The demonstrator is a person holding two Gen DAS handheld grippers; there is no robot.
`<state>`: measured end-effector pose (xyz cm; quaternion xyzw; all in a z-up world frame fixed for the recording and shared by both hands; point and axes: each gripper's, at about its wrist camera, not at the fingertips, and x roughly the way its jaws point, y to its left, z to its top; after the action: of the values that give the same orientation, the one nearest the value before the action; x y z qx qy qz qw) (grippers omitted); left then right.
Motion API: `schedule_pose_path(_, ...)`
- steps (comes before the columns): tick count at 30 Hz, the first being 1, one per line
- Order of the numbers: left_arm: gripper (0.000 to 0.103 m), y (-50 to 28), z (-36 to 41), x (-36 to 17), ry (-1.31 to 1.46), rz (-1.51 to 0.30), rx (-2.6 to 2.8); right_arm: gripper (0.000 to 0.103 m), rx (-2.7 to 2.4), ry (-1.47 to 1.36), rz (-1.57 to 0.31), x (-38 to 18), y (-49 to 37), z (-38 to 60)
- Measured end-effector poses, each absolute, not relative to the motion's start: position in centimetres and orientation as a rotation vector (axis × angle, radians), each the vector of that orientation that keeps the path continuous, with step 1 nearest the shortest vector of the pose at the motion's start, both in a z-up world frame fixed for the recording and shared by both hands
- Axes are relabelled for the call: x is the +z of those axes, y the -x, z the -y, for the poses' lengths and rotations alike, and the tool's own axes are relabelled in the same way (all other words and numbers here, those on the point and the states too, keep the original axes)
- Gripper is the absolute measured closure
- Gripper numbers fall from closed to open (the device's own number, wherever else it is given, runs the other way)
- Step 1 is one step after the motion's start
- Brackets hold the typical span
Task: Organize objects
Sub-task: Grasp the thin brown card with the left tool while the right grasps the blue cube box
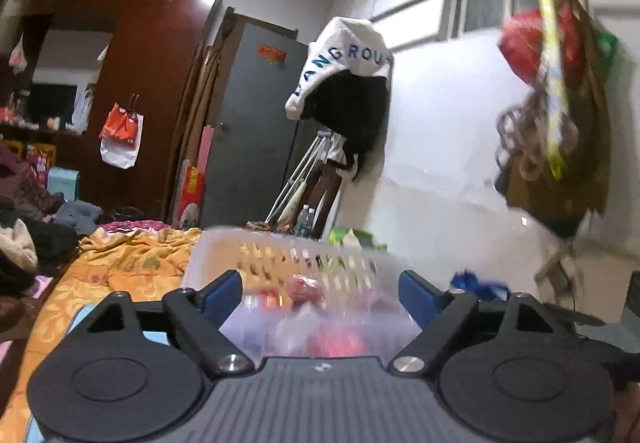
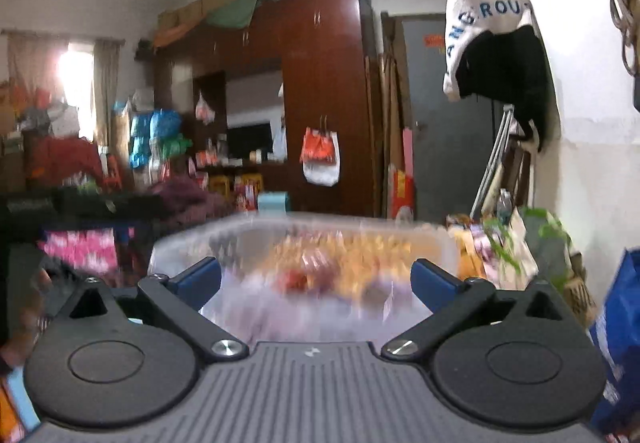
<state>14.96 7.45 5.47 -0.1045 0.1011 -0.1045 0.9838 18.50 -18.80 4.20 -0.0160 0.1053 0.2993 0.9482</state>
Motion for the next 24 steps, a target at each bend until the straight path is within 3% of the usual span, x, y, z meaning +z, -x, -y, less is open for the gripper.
schedule_pose_path(6,0.015,-11.1,-3.7,2.1,0.086,-0.234,-0.230,0.000,0.608,0.071,-0.264,-0.3,-15.0,19.7)
schedule_pose_path(17,0.017,-12.7,-1.1,-2.1,0.061,-0.367,-0.224,0.000,0.523,-0.009,-0.282,-1.4,-14.9,22.0)
schedule_pose_path(21,0.052,-13.3,0.0,-2.7,0.017,-0.400,-0.230,0.000,0.510,-0.011,-0.276,-1.4,-15.2,22.0)
schedule_pose_path(24,0.054,-13.1,-0.2,-2.8,0.023,-0.391,-0.251,0.000,0.540,-0.007,-0.285,-1.4,-15.3,21.6)
